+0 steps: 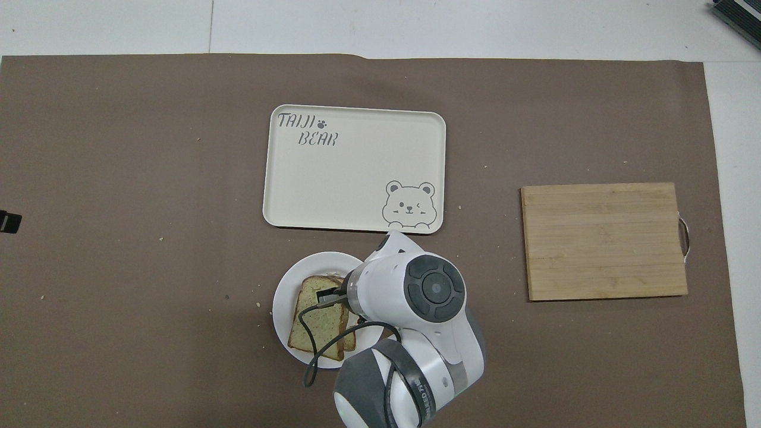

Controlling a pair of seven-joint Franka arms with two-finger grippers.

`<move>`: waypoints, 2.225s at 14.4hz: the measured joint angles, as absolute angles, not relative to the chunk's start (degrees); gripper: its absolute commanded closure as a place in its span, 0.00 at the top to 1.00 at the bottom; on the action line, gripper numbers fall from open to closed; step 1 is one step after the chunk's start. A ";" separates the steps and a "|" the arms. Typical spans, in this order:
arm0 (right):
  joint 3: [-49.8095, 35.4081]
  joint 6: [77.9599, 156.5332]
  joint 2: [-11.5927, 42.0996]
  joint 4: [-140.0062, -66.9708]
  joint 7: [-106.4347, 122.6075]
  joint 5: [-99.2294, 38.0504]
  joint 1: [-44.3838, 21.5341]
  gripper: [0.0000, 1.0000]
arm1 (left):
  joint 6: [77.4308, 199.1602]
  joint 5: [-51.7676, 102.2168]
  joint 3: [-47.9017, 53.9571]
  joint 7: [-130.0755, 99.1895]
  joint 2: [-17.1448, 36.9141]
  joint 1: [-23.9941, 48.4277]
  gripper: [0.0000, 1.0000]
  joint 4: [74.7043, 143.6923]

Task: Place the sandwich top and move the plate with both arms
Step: 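Lower the bread onto the egg toast and open the right gripper, then withdraw the right gripper while the left gripper reaches the plate rim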

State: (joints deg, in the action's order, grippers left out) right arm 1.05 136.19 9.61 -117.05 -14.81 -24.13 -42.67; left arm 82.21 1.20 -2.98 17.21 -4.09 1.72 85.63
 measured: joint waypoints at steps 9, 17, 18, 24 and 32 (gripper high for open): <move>1.31 136.31 11.23 -116.75 -11.83 -19.12 -40.51 1.00 | 82.21 1.20 -3.04 17.21 -4.09 1.72 1.00 85.63; 1.70 136.33 11.59 -114.70 -11.10 -6.18 -29.56 1.00 | 82.43 3.30 -3.26 17.22 -4.16 1.68 1.00 87.19; 1.75 136.32 11.51 -114.41 -11.02 -5.22 -28.09 1.00 | 82.87 4.48 -3.41 17.22 -4.36 1.65 1.00 88.54; 1.91 132.81 7.64 -113.72 -9.76 -4.82 -21.01 1.00 | 88.71 15.08 -3.60 17.21 -12.43 1.63 1.00 105.88; 1.98 121.69 3.23 -113.64 -9.76 -4.76 -18.50 1.00 | 104.83 34.51 -3.12 20.60 -14.54 1.81 0.88 129.88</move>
